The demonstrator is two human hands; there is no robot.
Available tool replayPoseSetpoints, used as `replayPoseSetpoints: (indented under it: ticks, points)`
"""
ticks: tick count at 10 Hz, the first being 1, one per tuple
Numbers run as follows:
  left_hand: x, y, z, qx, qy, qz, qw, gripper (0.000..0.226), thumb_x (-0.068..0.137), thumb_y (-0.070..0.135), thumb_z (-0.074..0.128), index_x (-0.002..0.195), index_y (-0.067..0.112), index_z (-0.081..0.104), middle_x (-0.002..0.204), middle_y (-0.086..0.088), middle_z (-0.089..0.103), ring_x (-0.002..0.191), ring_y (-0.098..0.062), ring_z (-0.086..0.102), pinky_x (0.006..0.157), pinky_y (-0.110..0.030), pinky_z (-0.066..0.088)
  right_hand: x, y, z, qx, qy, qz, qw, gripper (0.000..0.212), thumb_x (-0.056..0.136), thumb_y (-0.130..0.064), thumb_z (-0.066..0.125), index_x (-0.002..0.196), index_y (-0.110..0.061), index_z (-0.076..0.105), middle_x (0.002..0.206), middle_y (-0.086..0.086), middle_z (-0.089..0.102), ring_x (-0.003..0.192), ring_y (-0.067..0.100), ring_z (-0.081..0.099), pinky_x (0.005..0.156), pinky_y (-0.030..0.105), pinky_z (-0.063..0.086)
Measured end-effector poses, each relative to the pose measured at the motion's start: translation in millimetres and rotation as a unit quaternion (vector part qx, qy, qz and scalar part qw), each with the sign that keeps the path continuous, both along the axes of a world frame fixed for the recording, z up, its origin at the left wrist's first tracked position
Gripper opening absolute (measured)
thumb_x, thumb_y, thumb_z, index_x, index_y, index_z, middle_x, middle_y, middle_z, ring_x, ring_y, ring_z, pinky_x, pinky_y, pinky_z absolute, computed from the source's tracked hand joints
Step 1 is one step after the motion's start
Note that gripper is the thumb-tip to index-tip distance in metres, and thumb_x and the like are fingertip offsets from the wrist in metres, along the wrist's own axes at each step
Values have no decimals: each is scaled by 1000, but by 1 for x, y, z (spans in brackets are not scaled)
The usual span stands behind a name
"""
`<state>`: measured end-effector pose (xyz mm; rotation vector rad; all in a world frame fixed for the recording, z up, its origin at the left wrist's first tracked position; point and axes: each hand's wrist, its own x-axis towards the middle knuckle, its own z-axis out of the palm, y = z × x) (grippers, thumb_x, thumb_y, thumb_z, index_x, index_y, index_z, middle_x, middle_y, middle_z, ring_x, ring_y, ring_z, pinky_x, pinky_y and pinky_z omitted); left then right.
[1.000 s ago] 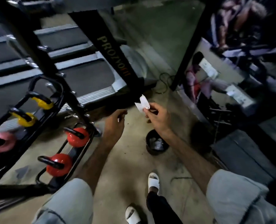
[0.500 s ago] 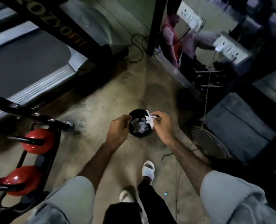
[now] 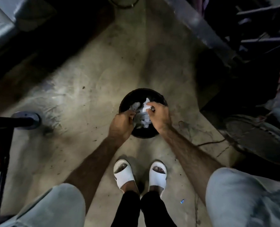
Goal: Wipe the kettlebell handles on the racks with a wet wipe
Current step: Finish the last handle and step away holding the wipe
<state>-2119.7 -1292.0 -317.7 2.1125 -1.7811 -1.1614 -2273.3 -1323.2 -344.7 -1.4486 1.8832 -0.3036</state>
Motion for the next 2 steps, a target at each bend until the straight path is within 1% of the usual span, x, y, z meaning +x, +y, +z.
replayPoseSetpoints:
  ticks: [1, 2]
  points:
    - [0, -8, -30, 8, 0, -14, 1000, 38, 83, 6, 52, 117, 17, 62, 107, -15, 69, 96, -37, 62, 82, -44, 52, -3, -9, -47, 51, 32, 15, 998, 32, 84, -19, 63, 115, -27, 69, 112, 7, 69, 100, 28, 65, 82, 37, 54]
    - [2, -13, -45, 10, -8, -16, 1000, 37, 85, 5, 49, 118, 16, 62, 105, -15, 69, 95, -37, 62, 81, -43, 52, -4, -11, -67, 66, 54, 31, 996, 36, 85, -18, 61, 119, -30, 66, 119, 5, 66, 106, 28, 63, 83, 36, 54]
